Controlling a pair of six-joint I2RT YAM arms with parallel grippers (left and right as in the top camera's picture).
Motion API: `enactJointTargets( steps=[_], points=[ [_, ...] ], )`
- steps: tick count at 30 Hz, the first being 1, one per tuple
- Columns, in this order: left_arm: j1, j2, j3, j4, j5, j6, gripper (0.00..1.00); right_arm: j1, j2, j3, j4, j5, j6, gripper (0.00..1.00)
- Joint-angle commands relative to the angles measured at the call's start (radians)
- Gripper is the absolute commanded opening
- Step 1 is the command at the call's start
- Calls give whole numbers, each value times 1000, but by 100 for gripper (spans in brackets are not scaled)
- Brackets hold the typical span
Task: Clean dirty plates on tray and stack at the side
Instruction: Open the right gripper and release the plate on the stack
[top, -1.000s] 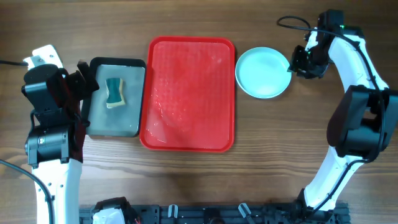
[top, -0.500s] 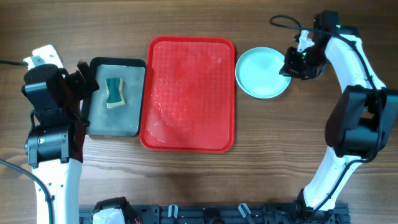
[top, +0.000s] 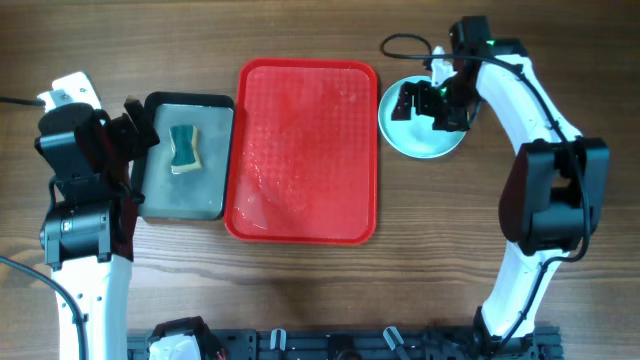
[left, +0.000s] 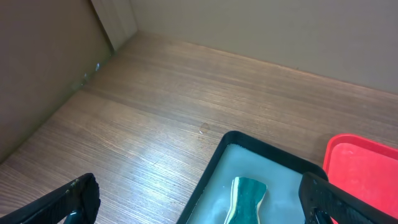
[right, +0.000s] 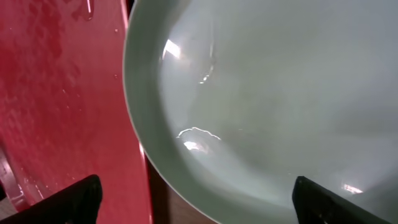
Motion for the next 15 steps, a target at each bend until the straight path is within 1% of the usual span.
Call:
enactJointTargets(
  steps=[1, 7, 12, 15],
  points=[
    [-5, 4, 14, 3, 8, -13, 100, 11, -35, -6, 7, -15, 1, 100],
    [-5, 4, 14, 3, 8, -13, 100, 11, -35, -6, 115, -15, 1, 100],
    [-5, 4, 14, 3, 8, -13, 100, 10, -35, -6, 290, -15, 1, 100],
    [-5, 4, 14, 3, 8, -13, 100, 10, -35, -6, 359, -15, 1, 100]
  ],
)
